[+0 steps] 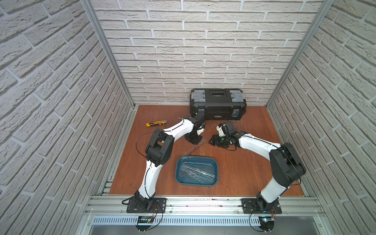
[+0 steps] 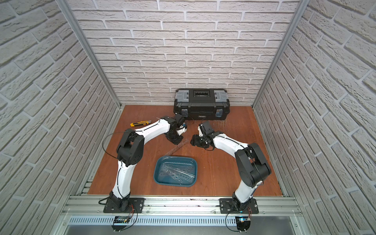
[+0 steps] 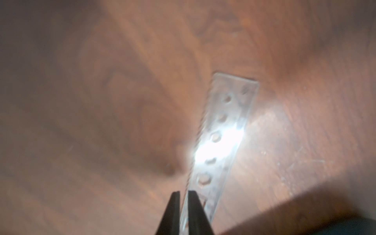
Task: Put the scattered rulers into the storage box
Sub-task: Adjust the ruler at the center of the board.
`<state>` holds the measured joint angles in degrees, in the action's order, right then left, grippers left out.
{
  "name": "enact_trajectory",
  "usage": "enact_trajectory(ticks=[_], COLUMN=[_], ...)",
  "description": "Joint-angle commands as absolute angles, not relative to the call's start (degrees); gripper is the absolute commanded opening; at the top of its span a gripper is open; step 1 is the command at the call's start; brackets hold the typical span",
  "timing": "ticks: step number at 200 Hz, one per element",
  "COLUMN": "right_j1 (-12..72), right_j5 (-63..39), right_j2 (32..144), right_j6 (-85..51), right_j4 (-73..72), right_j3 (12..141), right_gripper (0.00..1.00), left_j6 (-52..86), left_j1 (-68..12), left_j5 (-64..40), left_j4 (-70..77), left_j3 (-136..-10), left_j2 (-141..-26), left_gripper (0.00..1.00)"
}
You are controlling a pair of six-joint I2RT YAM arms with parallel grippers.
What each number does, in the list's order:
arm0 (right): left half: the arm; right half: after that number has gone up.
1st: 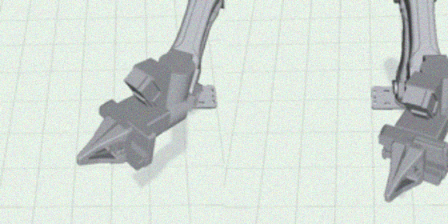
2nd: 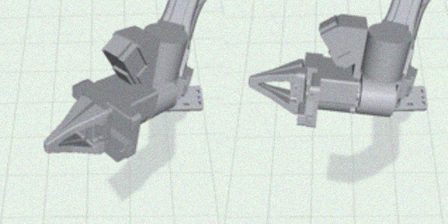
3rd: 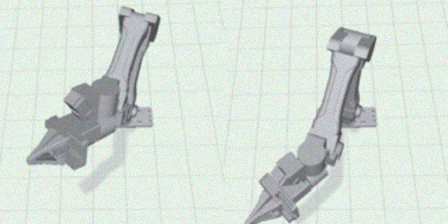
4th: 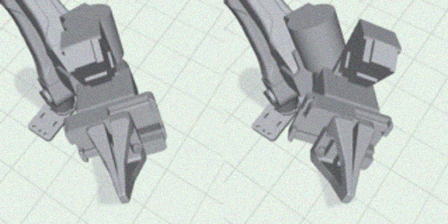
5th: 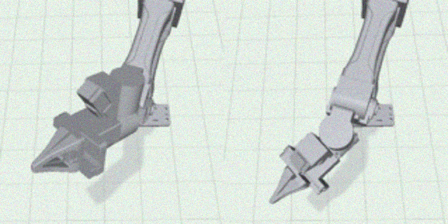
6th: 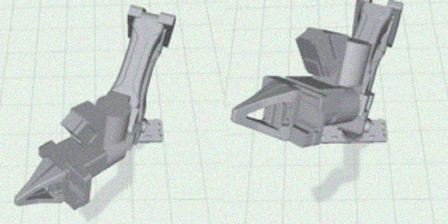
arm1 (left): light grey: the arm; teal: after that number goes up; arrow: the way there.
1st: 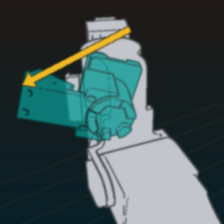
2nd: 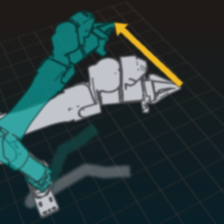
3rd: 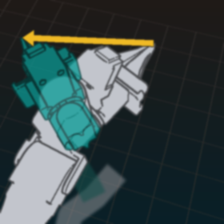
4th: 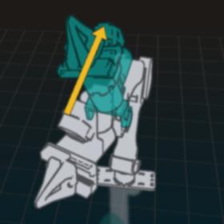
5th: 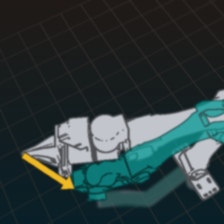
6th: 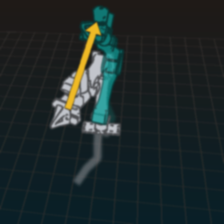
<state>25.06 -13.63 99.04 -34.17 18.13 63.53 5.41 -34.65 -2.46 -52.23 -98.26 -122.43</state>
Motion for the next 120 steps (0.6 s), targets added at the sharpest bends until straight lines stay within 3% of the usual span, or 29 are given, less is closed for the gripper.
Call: enact_trajectory(ticks=[1,53,120], right_j1=[26.9,28.9,35.3], right_j5=[-12.3,-5.6,-11.0], right_j2=[102.7,112.9,118.8], right_j6=[-30.4,-24.4,-23.7], right_j4=[22.5,36.5,40.7], right_j3=[69.6,86.1,92.7], right_gripper=[0.62,0.59,0.59], left_j6=[9.3,17.0,23.3], left_j1=[-31.4,-26.7,-23.9], left_j5=[-3.2,-9.4,-11.5], left_j4=[-50.8,-50.0,-47.1], left_j3=[-95.1,-85.7,-74.8], left_j2=[-116.0,-107.9,-101.5], left_gripper=[0.24,0.33,0.37])
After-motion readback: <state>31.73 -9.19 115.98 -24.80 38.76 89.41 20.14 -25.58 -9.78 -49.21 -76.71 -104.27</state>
